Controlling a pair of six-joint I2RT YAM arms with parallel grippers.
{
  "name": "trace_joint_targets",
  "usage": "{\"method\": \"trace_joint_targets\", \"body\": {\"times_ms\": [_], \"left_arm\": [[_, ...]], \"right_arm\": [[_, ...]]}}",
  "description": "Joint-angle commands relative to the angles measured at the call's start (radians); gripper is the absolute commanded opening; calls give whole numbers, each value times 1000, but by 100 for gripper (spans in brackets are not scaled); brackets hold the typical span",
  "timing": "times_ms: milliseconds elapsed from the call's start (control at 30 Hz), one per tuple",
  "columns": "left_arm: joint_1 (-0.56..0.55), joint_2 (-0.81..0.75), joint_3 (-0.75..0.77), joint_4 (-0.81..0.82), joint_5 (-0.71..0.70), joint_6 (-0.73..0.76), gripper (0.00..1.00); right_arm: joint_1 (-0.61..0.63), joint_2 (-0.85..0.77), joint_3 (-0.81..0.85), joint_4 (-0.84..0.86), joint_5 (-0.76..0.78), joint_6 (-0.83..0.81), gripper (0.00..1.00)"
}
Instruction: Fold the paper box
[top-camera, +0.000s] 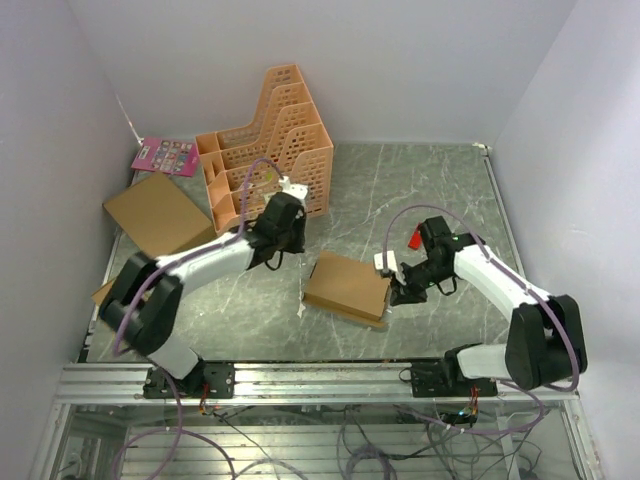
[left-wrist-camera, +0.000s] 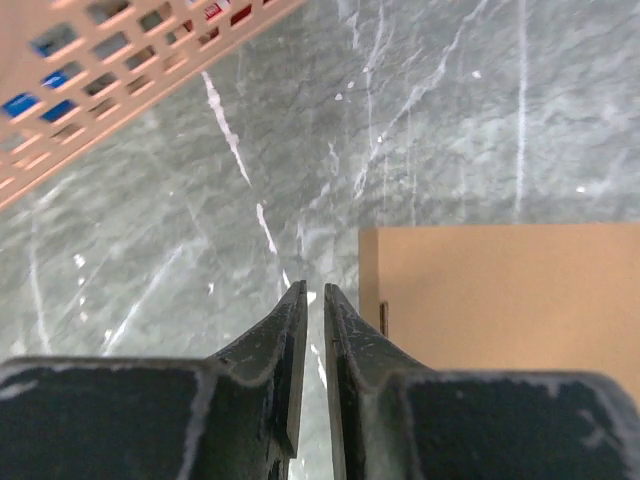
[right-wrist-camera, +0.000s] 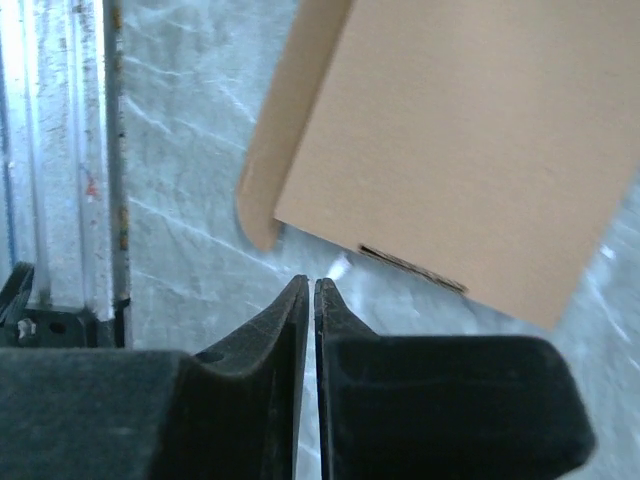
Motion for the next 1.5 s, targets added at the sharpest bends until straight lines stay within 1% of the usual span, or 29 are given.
{"method": "trace_joint_targets", "body": {"times_ms": [0,100,167,233,333,400,467,533,667,767,833,1033,1267,1467], "left_arm": [[5,-217,-158,9,7,-38,23],[5,-367,-315,85,128,-110,22],[3,-448,-412,130,210,-174,19],[-8,-518,-491,138,245,-237,15],[-48,-595,-581,121,225,-314,12],[-75,-617,-618,123,211,-350,11],[-100,-601,-641,144,209,-387,11],[-130,-559,-648,188,209,-404,11],[-171,-447,-656,305,214,-432,11],[-179,-370,-647,364,207,-438,11],[-180,-335,-639,383,185,-439,12],[-179,-286,-570,349,104,-416,13],[-170,-219,-487,288,15,-378,14],[-135,-182,-447,296,-7,-335,15]], "right_arm": [[-59,-72,36,111,24,143,11],[-101,-80,38,306,73,343,21],[-110,-57,43,415,137,448,24],[-111,-9,62,476,199,502,24],[-112,83,114,508,253,522,22],[-110,141,148,506,265,520,18],[-110,199,182,505,274,527,12],[-108,243,203,502,279,532,9],[-103,298,236,472,259,516,4],[-101,299,217,446,224,488,3],[-99,286,176,438,207,474,3],[-99,255,121,404,159,448,2],[-98,250,118,351,111,406,2],[-99,236,106,333,94,413,3]]}}
